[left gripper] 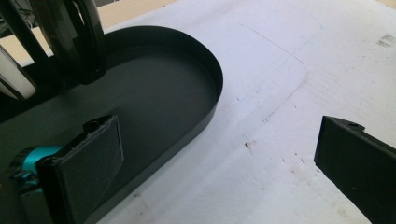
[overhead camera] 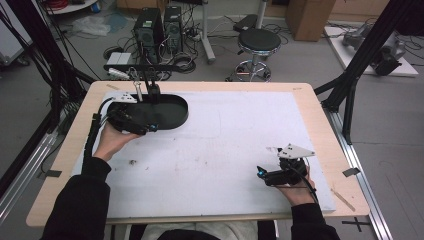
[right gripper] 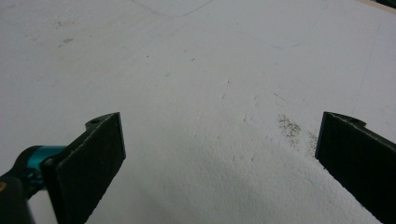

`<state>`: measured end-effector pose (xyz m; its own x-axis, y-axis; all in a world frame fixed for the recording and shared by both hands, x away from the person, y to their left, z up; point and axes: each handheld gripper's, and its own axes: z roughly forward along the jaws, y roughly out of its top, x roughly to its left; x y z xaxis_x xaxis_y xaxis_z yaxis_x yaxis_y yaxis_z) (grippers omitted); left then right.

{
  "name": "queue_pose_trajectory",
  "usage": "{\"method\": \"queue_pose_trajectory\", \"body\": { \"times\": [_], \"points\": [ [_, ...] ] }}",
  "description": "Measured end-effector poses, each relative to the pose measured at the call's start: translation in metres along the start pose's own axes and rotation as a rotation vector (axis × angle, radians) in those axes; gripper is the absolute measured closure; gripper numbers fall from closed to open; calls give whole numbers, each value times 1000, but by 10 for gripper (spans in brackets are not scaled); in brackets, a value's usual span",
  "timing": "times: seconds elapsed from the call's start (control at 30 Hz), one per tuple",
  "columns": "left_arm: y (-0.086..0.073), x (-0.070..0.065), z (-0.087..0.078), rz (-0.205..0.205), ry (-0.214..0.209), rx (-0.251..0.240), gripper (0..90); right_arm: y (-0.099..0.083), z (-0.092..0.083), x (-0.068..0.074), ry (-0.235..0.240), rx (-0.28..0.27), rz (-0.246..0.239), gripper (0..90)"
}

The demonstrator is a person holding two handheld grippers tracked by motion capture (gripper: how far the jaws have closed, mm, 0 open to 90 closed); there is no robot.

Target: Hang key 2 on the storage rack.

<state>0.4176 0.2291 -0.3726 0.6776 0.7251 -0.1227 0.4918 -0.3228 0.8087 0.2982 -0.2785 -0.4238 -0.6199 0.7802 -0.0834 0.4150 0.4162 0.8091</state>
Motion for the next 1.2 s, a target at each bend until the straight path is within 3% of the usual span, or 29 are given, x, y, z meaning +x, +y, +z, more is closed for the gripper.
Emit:
{"method": "queue_pose_trajectory", "body": {
  "times": [0.27,0.6,0.7,1.2],
  "points": [
    [-10,-7,-7,8,-6,0,17,-1,1,0,0,6,6,8],
    [-29,-8,-19,-15,-1,-21,17,-1,1,0,0,8,4,8],
    [-34,-9,-23,4,9,1,17,-1,1,1,0,9,3,8],
    [-71,-13,-53,30,33,-52,17,-1,4,3,7,17,-9,8]
  ]
}}
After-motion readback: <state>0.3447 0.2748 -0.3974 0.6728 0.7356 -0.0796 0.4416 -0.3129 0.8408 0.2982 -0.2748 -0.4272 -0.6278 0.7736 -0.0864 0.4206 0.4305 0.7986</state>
